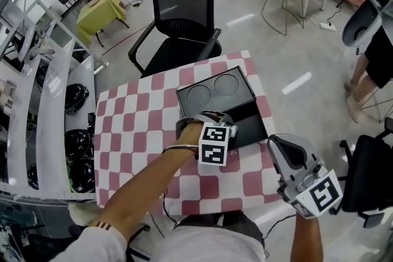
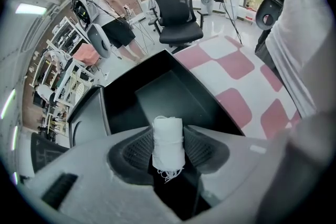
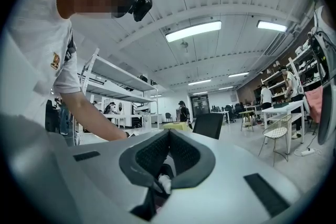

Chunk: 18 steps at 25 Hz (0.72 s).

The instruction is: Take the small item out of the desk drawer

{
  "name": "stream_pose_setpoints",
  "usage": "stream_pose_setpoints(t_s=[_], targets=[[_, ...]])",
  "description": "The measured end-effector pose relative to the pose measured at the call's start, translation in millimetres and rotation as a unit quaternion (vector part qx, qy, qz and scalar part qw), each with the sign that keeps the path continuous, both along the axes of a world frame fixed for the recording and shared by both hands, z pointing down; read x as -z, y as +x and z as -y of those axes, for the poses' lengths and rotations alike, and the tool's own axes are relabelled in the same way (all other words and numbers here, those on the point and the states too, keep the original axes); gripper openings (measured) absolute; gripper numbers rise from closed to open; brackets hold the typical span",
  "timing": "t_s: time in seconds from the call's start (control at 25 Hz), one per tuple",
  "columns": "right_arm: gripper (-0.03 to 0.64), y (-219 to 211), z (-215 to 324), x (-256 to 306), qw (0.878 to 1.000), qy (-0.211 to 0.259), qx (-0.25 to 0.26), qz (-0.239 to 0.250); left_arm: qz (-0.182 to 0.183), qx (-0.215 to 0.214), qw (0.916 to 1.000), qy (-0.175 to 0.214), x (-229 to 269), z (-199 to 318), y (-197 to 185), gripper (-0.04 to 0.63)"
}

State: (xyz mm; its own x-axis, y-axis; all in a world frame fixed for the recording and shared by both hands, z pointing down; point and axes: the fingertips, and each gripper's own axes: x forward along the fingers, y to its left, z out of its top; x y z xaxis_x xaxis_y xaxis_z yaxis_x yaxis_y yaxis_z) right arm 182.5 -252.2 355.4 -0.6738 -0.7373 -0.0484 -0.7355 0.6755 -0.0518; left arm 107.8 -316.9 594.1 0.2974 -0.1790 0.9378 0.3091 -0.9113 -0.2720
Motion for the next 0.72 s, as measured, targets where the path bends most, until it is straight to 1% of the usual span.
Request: stream_pose_setpoints(t_s=[0.2, 0.28, 0.36, 0.48, 0.56, 0.64, 0.72], targets=[[0.012, -1.2, -1.4, -3.8, 1.000, -0.005, -0.005, -0.002, -0.006, 0.000, 1.0000, 0.006, 1.0, 1.1, -0.2, 0.183], [0.012, -1.5, -2.5, -3.7, 1.000, -0.005, -0.006, -0.003, -0.016, 0.003, 0.9998, 0.007, 3.9, 1.0, 0.0, 0.183], [0.012, -2.0, -4.1, -3.1, 1.000, -0.002, -0.008, -0.006, -0.034, 0.007, 0.9994, 0.009, 11.3, 0.6, 1.2, 0.181], [0.012, -2.9, -5.0, -1.7, 1.000, -0.004, -0.011, -0.005, -0.079, 0.017, 0.9967, 0.014, 31.0, 0.3, 5.6, 0.181], [0.011, -3.9, -5.3, 0.8, 1.000, -0.002, -0.011, -0.004, -0.117, 0.032, 0.9926, 0.013, 47.3, -0.5, 8.0, 0.181], [0.012, -6.1, -6.1, 3.6, 1.000, 0.000, -0.010, -0.004, -0.161, 0.053, 0.9856, 0.006, 66.0, -3.1, 10.4, 0.181], [0.012, -9.5, -7.0, 6.6, 1.000, 0.001, -0.008, -0.005, -0.206, 0.071, 0.9759, -0.002, 86.5, -6.3, 12.4, 0.183]])
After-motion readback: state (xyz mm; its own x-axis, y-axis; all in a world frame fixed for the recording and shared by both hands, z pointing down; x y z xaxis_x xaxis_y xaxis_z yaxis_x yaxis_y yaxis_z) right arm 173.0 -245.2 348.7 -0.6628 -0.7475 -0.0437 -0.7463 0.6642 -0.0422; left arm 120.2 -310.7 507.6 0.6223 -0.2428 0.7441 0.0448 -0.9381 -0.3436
